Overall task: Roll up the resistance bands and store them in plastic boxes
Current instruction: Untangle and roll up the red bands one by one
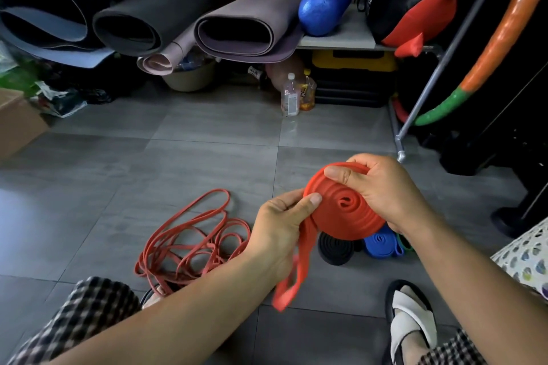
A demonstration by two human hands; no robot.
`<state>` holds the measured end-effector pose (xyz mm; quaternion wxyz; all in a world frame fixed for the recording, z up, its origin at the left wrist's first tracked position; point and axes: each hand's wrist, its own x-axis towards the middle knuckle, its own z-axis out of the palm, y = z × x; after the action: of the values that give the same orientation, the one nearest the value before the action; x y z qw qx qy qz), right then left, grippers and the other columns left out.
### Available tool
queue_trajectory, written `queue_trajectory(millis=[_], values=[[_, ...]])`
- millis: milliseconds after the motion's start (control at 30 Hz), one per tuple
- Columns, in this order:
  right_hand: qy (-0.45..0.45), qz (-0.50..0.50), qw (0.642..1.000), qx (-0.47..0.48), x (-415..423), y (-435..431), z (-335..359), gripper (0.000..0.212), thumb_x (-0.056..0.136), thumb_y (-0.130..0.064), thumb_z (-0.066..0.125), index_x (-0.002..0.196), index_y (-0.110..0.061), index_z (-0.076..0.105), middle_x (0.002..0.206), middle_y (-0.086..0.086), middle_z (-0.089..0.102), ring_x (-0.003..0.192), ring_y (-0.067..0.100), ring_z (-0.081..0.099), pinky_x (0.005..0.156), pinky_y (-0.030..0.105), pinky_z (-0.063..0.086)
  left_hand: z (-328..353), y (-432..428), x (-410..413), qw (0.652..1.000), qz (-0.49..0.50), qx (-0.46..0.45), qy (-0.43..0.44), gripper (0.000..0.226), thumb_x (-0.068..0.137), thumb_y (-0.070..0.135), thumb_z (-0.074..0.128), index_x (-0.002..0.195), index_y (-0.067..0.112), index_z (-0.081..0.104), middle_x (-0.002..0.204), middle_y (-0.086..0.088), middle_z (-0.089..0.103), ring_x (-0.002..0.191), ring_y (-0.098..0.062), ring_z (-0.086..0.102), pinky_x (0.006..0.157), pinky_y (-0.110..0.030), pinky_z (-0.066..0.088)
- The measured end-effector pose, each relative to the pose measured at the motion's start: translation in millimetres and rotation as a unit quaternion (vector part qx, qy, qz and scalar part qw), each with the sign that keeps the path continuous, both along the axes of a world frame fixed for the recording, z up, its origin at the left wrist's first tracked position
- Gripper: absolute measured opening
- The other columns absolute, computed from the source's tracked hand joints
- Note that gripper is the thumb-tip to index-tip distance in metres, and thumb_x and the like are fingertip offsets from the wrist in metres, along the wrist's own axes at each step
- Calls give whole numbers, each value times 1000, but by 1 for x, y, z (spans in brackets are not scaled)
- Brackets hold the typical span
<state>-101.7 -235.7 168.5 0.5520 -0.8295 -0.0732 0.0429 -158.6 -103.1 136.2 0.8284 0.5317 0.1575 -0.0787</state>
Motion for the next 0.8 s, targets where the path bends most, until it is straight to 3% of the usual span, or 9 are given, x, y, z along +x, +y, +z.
queue_trajectory(millis=[167, 367, 467, 567, 700, 800], values=[[11, -57, 996, 61, 1, -4, 3, 29, 73, -37, 72, 69, -9, 63, 59, 5, 63, 58, 19, 58, 60, 34, 47, 3, -1, 6, 997, -42, -59, -7, 30, 71, 23, 62, 90, 0, 66, 72, -7, 70, 60, -14, 65, 67, -28, 55], [39, -149, 970, 188, -3, -2, 0, 17, 78, -31, 69, 70, -18, 62, 56, -6, 65, 55, 7, 62, 59, 26, 52, 8, -14, 0, 990, -30, -137, -2, 19, 87, 17, 51, 86, 1, 62, 64, -7, 69, 52, -14, 65, 50, -23, 52], [60, -211, 940, 259, -10, 7, -6, 16, 81, -29, 67, 72, -17, 62, 55, -8, 66, 53, 5, 62, 53, 20, 52, 4, -19, 2, 992, 4, -129, -9, 31, 79, 26, 57, 97, 1, 64, 79, -10, 71, 65, -17, 68, 59, -27, 57], [53, -249, 919, 301, -15, 8, -8, 17, 82, -30, 65, 73, -15, 63, 62, -3, 67, 57, 9, 63, 57, 22, 53, 6, -20, 4, 992, -3, -123, -8, 26, 85, 22, 55, 96, 1, 66, 84, -12, 72, 72, -19, 70, 64, -29, 58], [95, -211, 927, 296, -16, 1, -10, 17, 82, -33, 63, 77, -17, 63, 62, -5, 68, 59, 8, 64, 59, 23, 55, 8, -16, 6, 995, -22, -91, -19, 16, 88, 12, 54, 87, -2, 62, 71, -9, 71, 57, -16, 67, 53, -24, 54], [90, -92, 975, 183, -8, -15, -6, 17, 79, -37, 63, 80, -20, 65, 71, -8, 69, 71, 5, 63, 68, 22, 52, 9, -9, 10, 999, -24, -39, -16, 15, 88, 9, 55, 84, -4, 60, 63, -10, 67, 50, -16, 63, 50, -24, 53]])
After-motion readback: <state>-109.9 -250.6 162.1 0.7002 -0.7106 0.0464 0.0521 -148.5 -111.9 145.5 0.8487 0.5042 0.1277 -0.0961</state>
